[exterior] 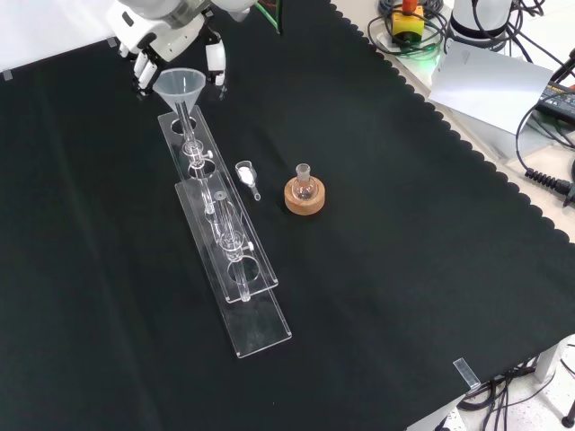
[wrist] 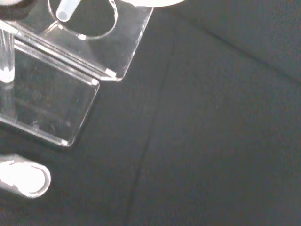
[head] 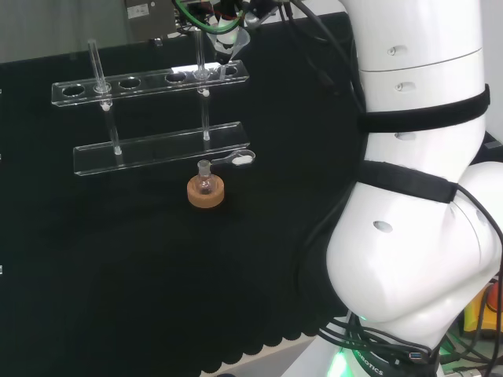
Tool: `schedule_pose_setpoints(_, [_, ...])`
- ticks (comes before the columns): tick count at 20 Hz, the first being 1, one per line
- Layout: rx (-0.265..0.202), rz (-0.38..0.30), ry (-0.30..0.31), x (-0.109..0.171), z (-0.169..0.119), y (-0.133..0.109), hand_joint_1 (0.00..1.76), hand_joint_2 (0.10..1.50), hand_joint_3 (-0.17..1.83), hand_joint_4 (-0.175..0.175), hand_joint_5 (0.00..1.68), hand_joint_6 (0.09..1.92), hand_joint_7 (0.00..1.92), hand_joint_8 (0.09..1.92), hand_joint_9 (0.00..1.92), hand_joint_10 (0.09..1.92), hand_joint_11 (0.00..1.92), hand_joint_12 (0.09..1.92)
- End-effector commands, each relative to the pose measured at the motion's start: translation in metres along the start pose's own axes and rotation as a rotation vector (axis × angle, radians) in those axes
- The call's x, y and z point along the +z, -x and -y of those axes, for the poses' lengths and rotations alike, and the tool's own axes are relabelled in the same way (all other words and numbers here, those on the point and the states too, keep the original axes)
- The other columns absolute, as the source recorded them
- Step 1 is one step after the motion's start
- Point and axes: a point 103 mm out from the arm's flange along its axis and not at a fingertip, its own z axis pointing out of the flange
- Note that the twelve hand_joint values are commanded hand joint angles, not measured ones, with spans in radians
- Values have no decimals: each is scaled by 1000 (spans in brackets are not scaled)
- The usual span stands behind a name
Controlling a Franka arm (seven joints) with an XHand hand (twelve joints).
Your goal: Pick up the funnel from the transparent funnel stand.
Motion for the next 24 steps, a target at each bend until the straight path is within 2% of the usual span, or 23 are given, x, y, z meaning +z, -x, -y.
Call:
schedule_pose_setpoints(1, [9,12,-7,-7,16,5,727,704,413,-20,533,714,801,793,1170,602,585,1252])
schedule_pose_setpoints(10, [37,36,0,-20,52,7,728,702,421,-19,543,729,823,802,1189,610,589,1253])
schedule_pose_setpoints(18, [62,69,9,-26,111,-10,728,699,428,-18,548,739,828,799,1194,609,592,1252])
schedule_pose_setpoints(24, [73,75,-3,-19,149,-24,728,696,433,-17,548,745,831,796,1197,608,595,1252])
